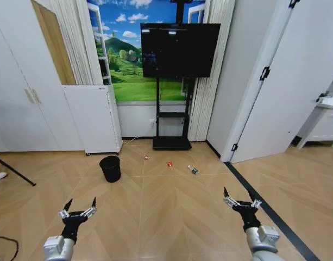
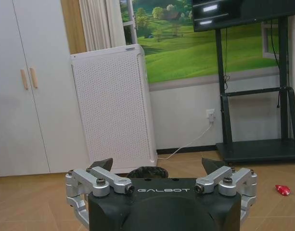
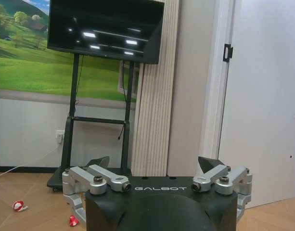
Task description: Pick up the trash bin and place the garbage on the floor into it.
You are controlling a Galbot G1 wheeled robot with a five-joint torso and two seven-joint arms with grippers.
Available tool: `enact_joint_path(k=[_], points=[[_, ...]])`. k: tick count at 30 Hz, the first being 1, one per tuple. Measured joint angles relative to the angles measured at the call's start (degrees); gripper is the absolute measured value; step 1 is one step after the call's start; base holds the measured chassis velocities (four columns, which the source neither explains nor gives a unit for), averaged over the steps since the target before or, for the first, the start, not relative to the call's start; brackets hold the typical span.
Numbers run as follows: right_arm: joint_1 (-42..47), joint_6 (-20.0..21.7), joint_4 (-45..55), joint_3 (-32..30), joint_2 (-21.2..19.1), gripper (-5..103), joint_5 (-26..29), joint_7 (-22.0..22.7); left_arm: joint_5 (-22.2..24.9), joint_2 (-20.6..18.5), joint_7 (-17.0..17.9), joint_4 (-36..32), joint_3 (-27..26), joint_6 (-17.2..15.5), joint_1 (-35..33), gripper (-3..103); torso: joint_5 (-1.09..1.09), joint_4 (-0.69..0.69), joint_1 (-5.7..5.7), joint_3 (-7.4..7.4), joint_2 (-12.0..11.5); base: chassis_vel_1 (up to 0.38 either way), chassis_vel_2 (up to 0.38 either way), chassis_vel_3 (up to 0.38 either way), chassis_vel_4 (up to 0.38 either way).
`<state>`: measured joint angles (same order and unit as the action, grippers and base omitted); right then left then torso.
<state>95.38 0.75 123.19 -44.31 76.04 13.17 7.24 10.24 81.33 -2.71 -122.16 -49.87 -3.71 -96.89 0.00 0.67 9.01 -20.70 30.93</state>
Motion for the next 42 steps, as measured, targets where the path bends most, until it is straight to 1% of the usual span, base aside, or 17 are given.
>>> enact_joint_path(k=[6, 14, 35, 42], points=[[0.1, 0.3, 0.2, 0.0, 0.0, 100, -0.1, -0.1, 0.0, 0.0, 0.0, 0.2, 0.0, 0.0, 0.1, 100, 0.00, 0.00, 0.00, 0.00, 0.0, 0.000, 0.000, 0.000, 0.000], [-0.3, 2.2, 0.6, 0.4, 0.0, 100, -0.4, -0.3, 0.0, 0.0, 0.0, 0.2, 0.0, 0.0, 0.2, 100, 0.00, 0.00, 0.00, 0.00, 0.0, 0.000, 0.000, 0.000, 0.000], [-0.7, 2.4, -0.4, 0.5, -0.4, 100, -0.8, -1.0, -0.2, 0.0, -0.2, 0.0, 0.2, 0.2, 0.0, 100, 0.00, 0.00, -0.01, 0.00, 0.0, 0.000, 0.000, 0.000, 0.000], [-0.5, 2.6, -0.5, 0.5, -0.6, 100, -0.7, -1.8, -0.3, 0.0, -0.4, 0.2, 0.4, 0.3, 0.1, 100, 0.00, 0.00, -0.01, 0.01, 0.0, -0.101, 0.115, 0.104, -0.121]])
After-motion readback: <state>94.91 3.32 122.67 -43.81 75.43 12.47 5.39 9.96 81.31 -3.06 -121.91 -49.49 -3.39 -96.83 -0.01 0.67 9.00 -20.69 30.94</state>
